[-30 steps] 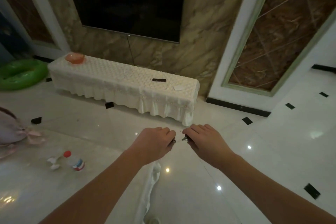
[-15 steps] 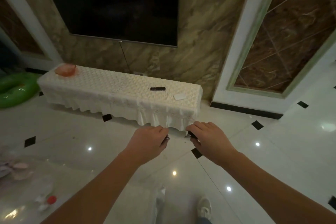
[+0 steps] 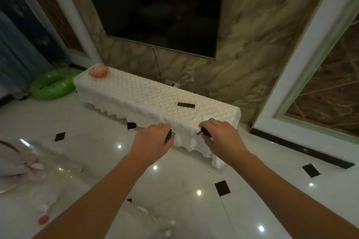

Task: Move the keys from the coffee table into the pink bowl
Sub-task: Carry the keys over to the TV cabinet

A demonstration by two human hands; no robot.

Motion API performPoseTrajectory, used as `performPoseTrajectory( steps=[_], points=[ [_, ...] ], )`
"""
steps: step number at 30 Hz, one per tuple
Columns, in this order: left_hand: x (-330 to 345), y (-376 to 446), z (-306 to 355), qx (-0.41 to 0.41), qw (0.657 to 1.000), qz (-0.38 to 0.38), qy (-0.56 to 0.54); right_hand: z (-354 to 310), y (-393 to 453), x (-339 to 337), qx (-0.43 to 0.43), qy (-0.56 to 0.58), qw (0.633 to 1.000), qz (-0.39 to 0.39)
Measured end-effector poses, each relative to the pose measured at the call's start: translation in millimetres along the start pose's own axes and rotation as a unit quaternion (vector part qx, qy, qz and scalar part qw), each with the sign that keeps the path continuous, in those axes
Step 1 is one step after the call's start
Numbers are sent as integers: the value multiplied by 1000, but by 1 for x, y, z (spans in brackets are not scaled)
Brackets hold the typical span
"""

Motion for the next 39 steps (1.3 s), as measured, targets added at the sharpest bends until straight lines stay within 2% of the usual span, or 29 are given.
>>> performPoseTrajectory(
  steps=[8,15,23,28,39],
  points=[
    [30,26,-101,-95,995,-1,16,-22,105,67,-63,37,997,-31],
    [73,60,-197,-133,991,-9,5,-52,214,121,-126,21,990,-64],
    [77,105,-286,-162,987,-6,17,-79,316,166,-158,35,984,-72],
    [77,117,-346,-187,981,-4,58,-112,373,208,-211,63,971,-91],
    [104,179,-479,-220,962,-72,144,-163,524,294,-321,114,934,-106]
  ],
)
Point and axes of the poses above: each hand's wrist, its own y-axis towards the middle knuckle, its own x-axis out of the palm, z = x × y, the point moved 9 cm from there along y, towards the middle knuckle, and after that the axes turned 8 degrees about z, right-handed, at the moved point
